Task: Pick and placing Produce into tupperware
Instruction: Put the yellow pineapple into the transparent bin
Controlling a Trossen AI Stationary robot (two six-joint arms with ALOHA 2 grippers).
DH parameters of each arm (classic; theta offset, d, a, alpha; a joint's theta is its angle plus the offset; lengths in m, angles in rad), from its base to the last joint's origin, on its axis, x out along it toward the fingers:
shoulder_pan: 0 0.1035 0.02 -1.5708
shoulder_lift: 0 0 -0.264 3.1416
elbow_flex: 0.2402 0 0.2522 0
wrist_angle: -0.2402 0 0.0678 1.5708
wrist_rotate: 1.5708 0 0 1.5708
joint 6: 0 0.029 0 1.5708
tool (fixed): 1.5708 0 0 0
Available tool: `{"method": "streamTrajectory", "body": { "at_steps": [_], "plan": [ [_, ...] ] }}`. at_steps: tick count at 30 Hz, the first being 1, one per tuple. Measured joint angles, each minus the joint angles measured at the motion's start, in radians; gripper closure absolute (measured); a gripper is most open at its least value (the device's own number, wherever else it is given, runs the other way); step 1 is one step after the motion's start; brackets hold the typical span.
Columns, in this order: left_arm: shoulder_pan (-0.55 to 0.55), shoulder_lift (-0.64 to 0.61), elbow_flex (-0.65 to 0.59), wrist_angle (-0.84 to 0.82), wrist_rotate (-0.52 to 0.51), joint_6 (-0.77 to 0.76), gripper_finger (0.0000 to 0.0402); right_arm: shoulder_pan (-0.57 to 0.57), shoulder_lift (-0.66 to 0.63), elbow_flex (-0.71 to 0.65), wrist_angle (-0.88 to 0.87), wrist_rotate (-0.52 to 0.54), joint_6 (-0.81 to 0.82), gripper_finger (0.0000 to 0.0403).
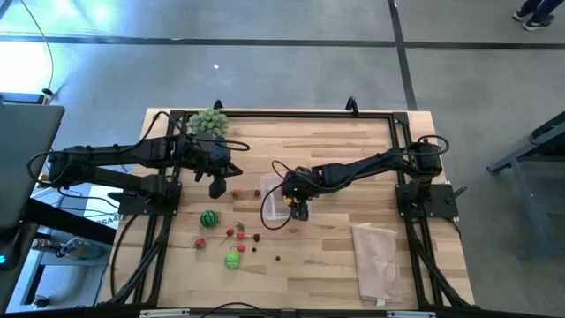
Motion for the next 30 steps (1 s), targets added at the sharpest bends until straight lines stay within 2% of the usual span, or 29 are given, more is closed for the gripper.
{"method": "streamTrajectory", "body": {
  "at_steps": [14, 20, 30],
  "plan": [
    [0.0, 0.0, 0.0, 0.0, 0.0, 0.0, 0.0401, 0.0, 0.0, 0.0, 0.001, 0.005, 0.05, 0.0166],
    [0.0, 0.0, 0.0, 0.0, 0.0, 0.0, 0.0401, 0.0, 0.0, 0.0, 0.0, 0.085, 0.041, 0.0166],
    [0.0, 0.0, 0.0, 0.0, 0.0, 0.0, 0.0401, 0.0, 0.0, 0.0, -0.007, 0.088, 0.042, 0.0166]
  ]
}}
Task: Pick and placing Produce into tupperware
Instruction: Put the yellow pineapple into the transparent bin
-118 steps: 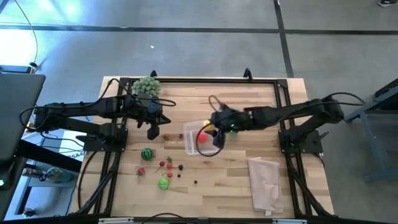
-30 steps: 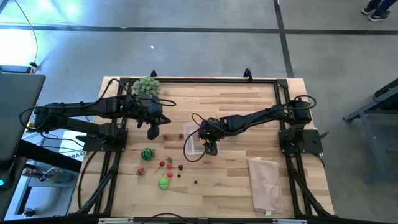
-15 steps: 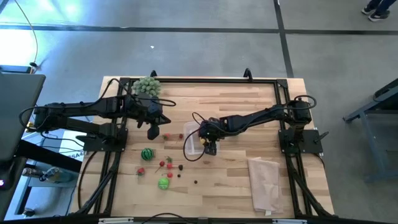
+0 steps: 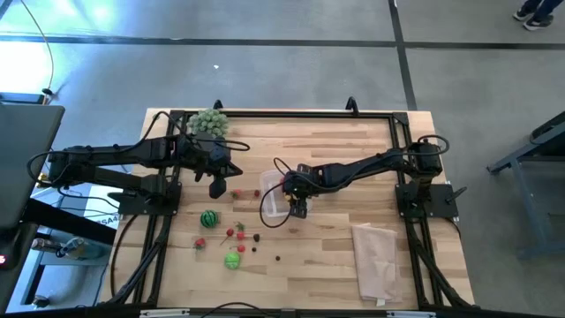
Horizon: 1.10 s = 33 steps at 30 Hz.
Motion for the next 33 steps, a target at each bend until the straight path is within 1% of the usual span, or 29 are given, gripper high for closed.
{"method": "streamTrajectory", "body": {
  "at_steps": [9, 17, 24, 29, 33],
  "plan": [
    [0.0, 0.0, 0.0, 0.0, 0.0, 0.0, 0.0401, 0.0, 0.0, 0.0, 0.0, 0.0, 0.006, 0.0166],
    [0.0, 0.0, 0.0, 0.0, 0.0, 0.0, 0.0401, 0.0, 0.0, 0.0, 0.009, -0.003, -0.027, 0.0166],
    [0.0, 0.0, 0.0, 0.0, 0.0, 0.0, 0.0401, 0.0, -0.001, 0.0, 0.009, -0.003, 0.021, 0.0166],
    [0.0, 0.0, 0.0, 0.0, 0.0, 0.0, 0.0401, 0.0, -0.001, 0.0, 0.026, 0.005, 0.026, 0.0166],
    [0.0, 0.0, 0.0, 0.0, 0.0, 0.0, 0.0401, 0.0, -0.001, 0.0, 0.03, -0.002, 0.052, 0.0152]
  ]
}}
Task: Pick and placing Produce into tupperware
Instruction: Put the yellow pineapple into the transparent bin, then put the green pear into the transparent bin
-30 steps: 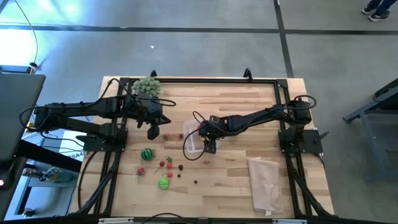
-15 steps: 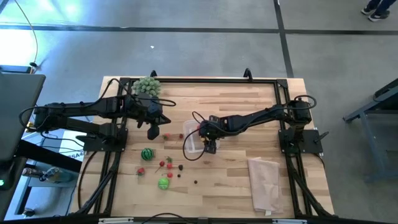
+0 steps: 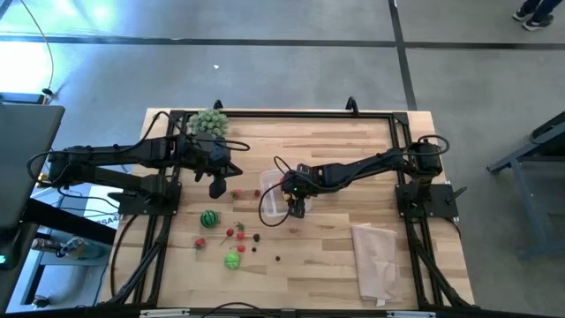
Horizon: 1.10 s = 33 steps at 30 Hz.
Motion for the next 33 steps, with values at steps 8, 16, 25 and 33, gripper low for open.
{"method": "streamTrajectory", "body": {
  "at_steps": [8, 16, 25, 33],
  "plan": [
    [0.0, 0.0, 0.0, 0.0, 0.0, 0.0, 0.0401, 0.0, 0.0, 0.0, 0.0, -0.013, 0.007, 0.0113],
    [0.0, 0.0, 0.0, 0.0, 0.0, 0.0, 0.0401, 0.0, -0.018, 0.0, -0.004, -0.024, -0.009, 0.0112],
    [0.0, 0.0, 0.0, 0.0, 0.0, 0.0, 0.0401, 0.0, -0.147, 0.0, -0.057, -0.024, 0.0, 0.0112],
    [0.0, 0.0, 0.0, 0.0, 0.0, 0.0, 0.0401, 0.0, -0.323, 0.0, -0.343, 0.097, 0.149, 0.0112]
  ]
}}
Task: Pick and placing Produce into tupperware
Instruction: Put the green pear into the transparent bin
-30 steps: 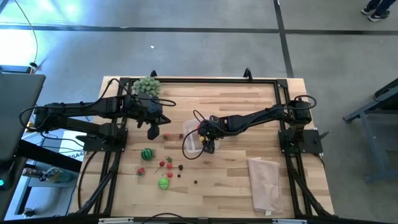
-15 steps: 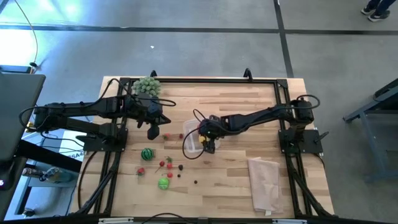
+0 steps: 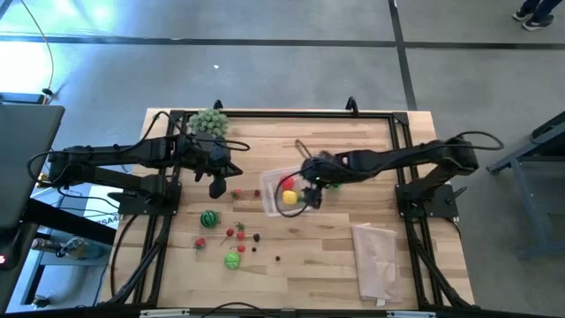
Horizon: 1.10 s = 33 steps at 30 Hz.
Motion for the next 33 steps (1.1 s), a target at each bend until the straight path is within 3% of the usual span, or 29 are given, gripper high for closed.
{"method": "streamTrajectory", "body": {
  "at_steps": [4, 8, 19, 33],
  "plan": [
    [0.0, 0.0, 0.0, 0.0, 0.0, 0.0, 0.0401, 0.0, -0.064, 0.0, -0.197, 0.084, 0.162, 0.0112],
    [0.0, 0.0, 0.0, 0.0, 0.0, 0.0, 0.0401, -0.002, -0.085, 0.0, -0.323, 0.095, 0.361, 0.0112],
    [0.0, 0.0, 0.0, 0.0, 0.0, 0.0, 0.0401, -0.096, -0.055, 0.0, -0.392, 0.074, 0.8, 0.0112],
    [0.0, 0.0, 0.0, 0.0, 0.0, 0.0, 0.0401, -0.151, 0.128, -0.001, -0.434, -0.041, 0.875, 0.0112]
  ]
}}
